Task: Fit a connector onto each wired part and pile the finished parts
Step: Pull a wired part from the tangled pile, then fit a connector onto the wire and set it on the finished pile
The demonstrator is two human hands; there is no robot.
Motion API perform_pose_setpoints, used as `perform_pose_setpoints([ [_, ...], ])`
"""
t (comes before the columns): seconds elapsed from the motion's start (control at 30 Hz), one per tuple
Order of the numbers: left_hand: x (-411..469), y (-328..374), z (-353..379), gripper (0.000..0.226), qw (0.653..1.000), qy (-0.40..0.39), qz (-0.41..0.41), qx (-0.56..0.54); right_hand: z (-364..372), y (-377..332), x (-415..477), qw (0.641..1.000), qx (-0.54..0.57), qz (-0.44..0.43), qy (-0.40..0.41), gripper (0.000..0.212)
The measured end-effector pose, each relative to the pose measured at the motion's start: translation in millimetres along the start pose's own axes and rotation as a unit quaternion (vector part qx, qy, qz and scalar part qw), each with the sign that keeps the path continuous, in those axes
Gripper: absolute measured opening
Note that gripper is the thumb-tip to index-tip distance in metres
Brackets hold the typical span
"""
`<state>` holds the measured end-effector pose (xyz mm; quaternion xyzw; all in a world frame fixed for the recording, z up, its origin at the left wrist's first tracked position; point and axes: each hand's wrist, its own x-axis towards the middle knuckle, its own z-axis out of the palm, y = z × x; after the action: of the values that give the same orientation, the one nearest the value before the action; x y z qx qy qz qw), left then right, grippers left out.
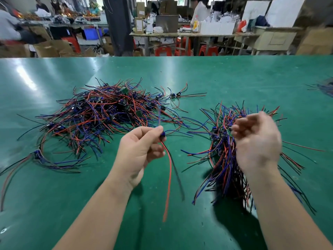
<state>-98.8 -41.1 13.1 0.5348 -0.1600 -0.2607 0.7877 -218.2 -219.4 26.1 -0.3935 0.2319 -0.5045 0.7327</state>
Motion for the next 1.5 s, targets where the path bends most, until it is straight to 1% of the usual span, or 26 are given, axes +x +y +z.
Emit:
perform_pose_setpoints([
  [0.07,-0.4,-3.7,2.1,0.022,0.999,0.026,0.019,0.010,4.7,6.4,-9.2,0.984,-0.108,0.019,-0.140,0.011],
  [0.1,-2.4,-6.4,3.8,0.024,0.999,0.026,0.025,0.033,6.3,11.2,-14.9,0.961,-0.172,0.016,-0.217,0.011],
  [0.13,-4.6,-9.7,5.9,0.025,0.998,0.018,0.028,0.059,7.6,16.8,-21.1,0.932,-0.226,0.007,-0.283,0.020],
  [0.17,-7.0,-12.7,7.7,0.025,0.996,0.004,0.030,0.084,8.6,22.5,-27.4,0.906,-0.263,-0.003,-0.331,0.025],
  [0.23,-10.0,-17.1,9.4,0.024,0.992,-0.028,0.032,0.116,12.1,30.7,-37.6,0.883,-0.296,-0.038,-0.363,0.025],
  [0.33,-7.5,-15.7,7.2,0.019,0.989,-0.059,0.035,0.132,15.7,28.9,-40.4,0.893,-0.289,-0.079,-0.336,0.028],
  [0.4,-0.5,-13.1,-0.6,0.012,0.985,-0.026,0.046,0.162,11.7,21.2,-30.7,0.908,-0.315,-0.114,-0.251,0.029],
  [0.43,5.5,-12.4,-8.5,0.007,0.974,0.019,0.068,0.214,7.6,15.3,-23.3,0.909,-0.345,-0.137,-0.188,0.027],
  [0.47,12.6,-12.0,-19.1,0.007,0.945,0.076,0.095,0.302,1.4,8.4,-14.5,0.901,-0.385,-0.156,-0.123,0.025],
  [0.53,24.0,-8.9,-43.4,0.022,0.833,0.184,0.116,0.509,-12.5,-4.4,2.7,0.859,-0.484,-0.163,-0.029,0.023],
  [0.57,28.0,-7.5,-54.4,0.032,0.780,0.225,0.092,0.576,-19.4,-8.6,9.5,0.830,-0.537,-0.152,-0.009,0.025],
  [0.6,30.9,-6.3,-62.8,0.042,0.747,0.255,0.050,0.612,-24.8,-10.6,14.5,0.799,-0.585,-0.138,0.001,0.028],
  [0.63,32.6,-5.6,-68.8,0.049,0.728,0.274,0.004,0.628,-28.0,-11.8,17.7,0.776,-0.619,-0.125,0.003,0.033],
  [0.67,33.6,-5.7,-73.1,0.054,0.716,0.284,-0.038,0.637,-28.9,-12.3,19.7,0.767,-0.630,-0.121,-0.001,0.039],
  [0.73,34.9,-8.3,-80.6,0.052,0.687,0.286,-0.097,0.661,-27.4,-12.9,20.1,0.784,-0.606,-0.132,-0.004,0.046],
  [0.83,37.6,-8.0,-90.9,0.030,0.658,0.296,-0.076,0.689,-22.7,-10.4,16.6,0.811,-0.563,-0.158,-0.011,0.029],
  [0.9,37.7,-6.7,-93.4,0.021,0.664,0.311,-0.034,0.679,-19.2,-7.1,11.1,0.811,-0.552,-0.192,-0.021,0.024],
  [0.97,35.7,-4.5,-88.2,0.019,0.683,0.320,0.020,0.656,-13.7,-4.5,4.7,0.819,-0.521,-0.238,-0.027,0.023],
  [1.1,24.7,-2.4,-62.4,0.017,0.737,0.289,0.227,0.567,-5.0,1.9,-9.0,0.857,-0.431,-0.271,-0.082,0.018],
  [1.17,16.5,-1.6,-44.6,0.016,0.762,0.230,0.344,0.499,-1.0,5.8,-16.7,0.890,-0.379,-0.206,-0.145,0.019],
  [1.2,11.7,-2.8,-35.3,0.016,0.761,0.193,0.396,0.477,2.4,8.0,-20.4,0.907,-0.351,-0.150,-0.177,0.019],
  [1.27,2.4,-10.0,-18.2,0.017,0.753,0.113,0.471,0.446,11.2,12.8,-27.5,0.932,-0.281,0.011,-0.226,0.015],
  [1.3,-2.3,-14.8,-10.3,0.017,0.756,0.074,0.490,0.426,15.4,15.3,-30.7,0.936,-0.239,0.095,-0.241,0.012],
  [1.33,-7.0,-19.7,-3.3,0.018,0.763,0.036,0.498,0.410,18.4,17.8,-33.2,0.933,-0.203,0.159,-0.251,0.018],
  [1.4,-15.8,-28.9,9.2,0.016,0.771,-0.042,0.495,0.398,20.1,21.2,-35.4,0.932,-0.150,0.203,-0.261,0.030],
  [1.5,-24.1,-39.0,20.9,0.008,0.772,-0.122,0.477,0.402,17.7,20.4,-32.8,0.948,-0.114,0.172,-0.241,0.013],
])
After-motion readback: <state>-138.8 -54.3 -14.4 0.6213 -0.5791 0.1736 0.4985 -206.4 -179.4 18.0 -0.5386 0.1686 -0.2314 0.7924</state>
